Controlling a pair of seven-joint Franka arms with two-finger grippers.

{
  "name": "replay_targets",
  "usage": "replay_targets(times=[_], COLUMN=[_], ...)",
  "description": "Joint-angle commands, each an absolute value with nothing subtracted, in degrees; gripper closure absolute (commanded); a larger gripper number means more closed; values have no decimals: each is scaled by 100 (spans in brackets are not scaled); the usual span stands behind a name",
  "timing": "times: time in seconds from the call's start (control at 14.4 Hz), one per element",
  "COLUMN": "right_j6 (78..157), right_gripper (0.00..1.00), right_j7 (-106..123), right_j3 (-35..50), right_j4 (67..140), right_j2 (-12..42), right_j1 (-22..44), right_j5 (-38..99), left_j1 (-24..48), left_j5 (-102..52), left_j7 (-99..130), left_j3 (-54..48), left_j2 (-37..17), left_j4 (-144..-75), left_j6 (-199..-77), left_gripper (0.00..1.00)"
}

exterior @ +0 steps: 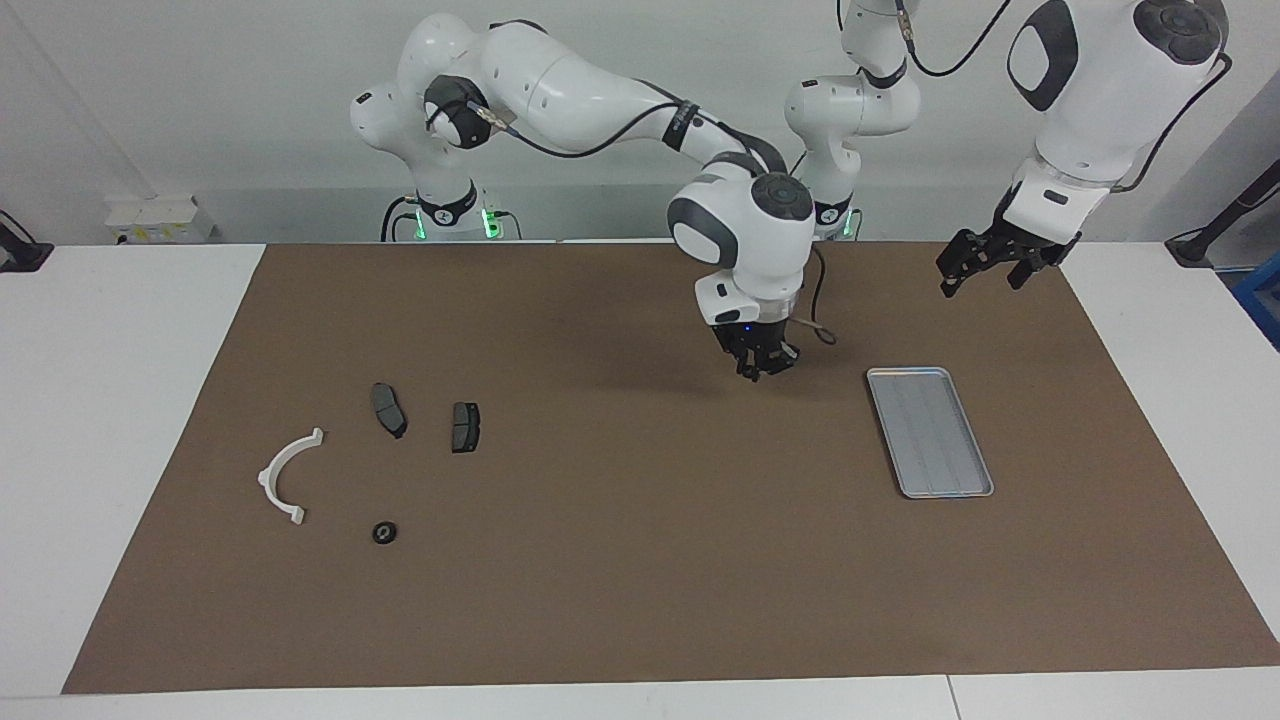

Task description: Pick bearing gear from pile to tray

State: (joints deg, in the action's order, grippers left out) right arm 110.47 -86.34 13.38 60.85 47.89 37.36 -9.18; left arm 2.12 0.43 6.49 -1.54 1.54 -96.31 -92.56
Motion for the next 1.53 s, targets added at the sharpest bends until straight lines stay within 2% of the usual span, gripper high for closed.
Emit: replay_targets(times=[0.0, 0.21, 0.49, 0.56, 0.63, 0.7, 0.84, 0.97, 1.18, 1.32, 1.46], right_j6=[11267, 11399, 11347, 11303, 11172, 10997, 10549, 10110, 9337, 8940, 8693], right_gripper=[100, 100, 100, 96, 8, 0, 0, 0, 0, 0, 0], right_j7=[-8719, -8719, -8719, -8719, -8710, -8693, -8544, -7757, -5573, -3648, -2326], right_j3=[1327, 1266, 1257, 1257, 1248, 1239, 1274, 1344, 1590, 1608, 1608], right_j4=[6021, 6038, 6038, 6029, 5994, 5959, 5776, 5660, 5686, 5713, 5722], right_j2=[5079, 5290, 5300, 5300, 5291, 5256, 5099, 4696, 3940, 3613, 3525], right_j1=[3665, 3674, 3665, 3656, 3656, 3613, 3385, 3008, 1894, 1137, 583], right_j5=[-1221, -1406, -1406, -1398, -1406, -1398, -1362, -1284, -889, -739, -729], left_j1=[264, 264, 264, 272, 272, 290, 316, 360, 973, 1439, 1748], left_j5=[-9, -9, -9, -9, -9, -9, -9, -17, -26, -79, -88], left_j7=[642, 633, 642, 633, 615, 598, 659, 886, 2176, 2844, 3390], left_j3=[-105, -105, -105, -105, -105, -114, -132, -149, -158, -150, -149], left_j2=[176, 176, 176, 176, 176, 184, 176, 176, 80, -393, -850], left_j4=[-9615, -9615, -9615, -9615, -9615, -9615, -9598, -9606, -9800, -9765, -9852], left_j6=[-9185, -9185, -9176, -9184, -9150, -9158, -9211, -9272, -9825, -10132, -10816], left_gripper=[0, 0, 0, 0, 0, 0, 0, 0, 0, 0, 0])
